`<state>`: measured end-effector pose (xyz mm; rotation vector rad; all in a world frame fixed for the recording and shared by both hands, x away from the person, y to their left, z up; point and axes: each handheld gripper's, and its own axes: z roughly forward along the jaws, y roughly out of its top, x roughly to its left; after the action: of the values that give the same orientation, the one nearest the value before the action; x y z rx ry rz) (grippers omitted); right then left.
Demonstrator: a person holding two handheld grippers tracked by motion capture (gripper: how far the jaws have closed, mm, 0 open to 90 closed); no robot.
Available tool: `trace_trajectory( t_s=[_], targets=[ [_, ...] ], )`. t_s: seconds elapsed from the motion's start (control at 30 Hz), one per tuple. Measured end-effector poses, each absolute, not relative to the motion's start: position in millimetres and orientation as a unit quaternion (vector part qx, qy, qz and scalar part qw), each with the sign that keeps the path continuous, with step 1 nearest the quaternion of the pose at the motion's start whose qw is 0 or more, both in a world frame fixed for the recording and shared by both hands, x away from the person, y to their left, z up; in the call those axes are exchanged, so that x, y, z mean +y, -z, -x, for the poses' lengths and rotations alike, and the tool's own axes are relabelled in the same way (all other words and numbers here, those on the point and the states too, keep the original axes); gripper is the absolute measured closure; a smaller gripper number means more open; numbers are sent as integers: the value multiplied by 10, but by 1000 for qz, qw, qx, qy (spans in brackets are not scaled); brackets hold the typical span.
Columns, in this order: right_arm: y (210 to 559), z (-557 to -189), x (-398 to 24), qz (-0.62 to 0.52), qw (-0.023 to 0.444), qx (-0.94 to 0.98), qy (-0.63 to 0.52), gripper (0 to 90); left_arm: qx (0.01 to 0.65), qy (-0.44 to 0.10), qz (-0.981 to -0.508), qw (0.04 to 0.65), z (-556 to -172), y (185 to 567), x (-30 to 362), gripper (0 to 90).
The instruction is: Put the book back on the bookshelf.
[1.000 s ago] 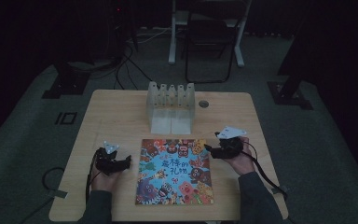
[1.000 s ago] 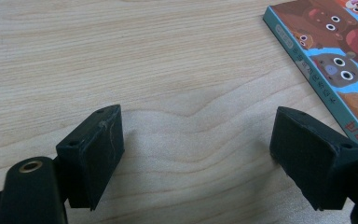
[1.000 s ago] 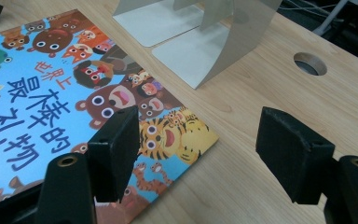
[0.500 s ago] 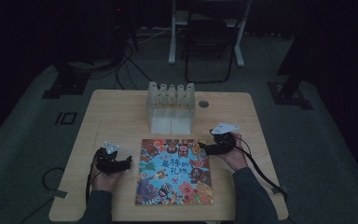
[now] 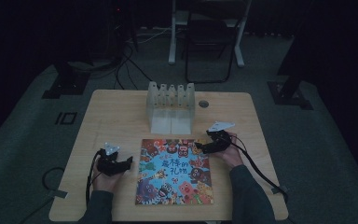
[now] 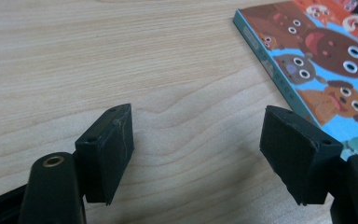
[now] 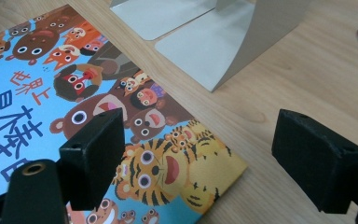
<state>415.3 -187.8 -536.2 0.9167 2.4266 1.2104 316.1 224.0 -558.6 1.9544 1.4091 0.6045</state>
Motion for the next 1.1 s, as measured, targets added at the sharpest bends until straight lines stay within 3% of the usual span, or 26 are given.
trace_trajectory(
  t_s=[1.1],
  targets=[
    [5625, -4236, -1876, -334, 86, 841, -418, 161, 451, -226, -784, 362, -2790, 5471, 1839, 247]
  ],
)
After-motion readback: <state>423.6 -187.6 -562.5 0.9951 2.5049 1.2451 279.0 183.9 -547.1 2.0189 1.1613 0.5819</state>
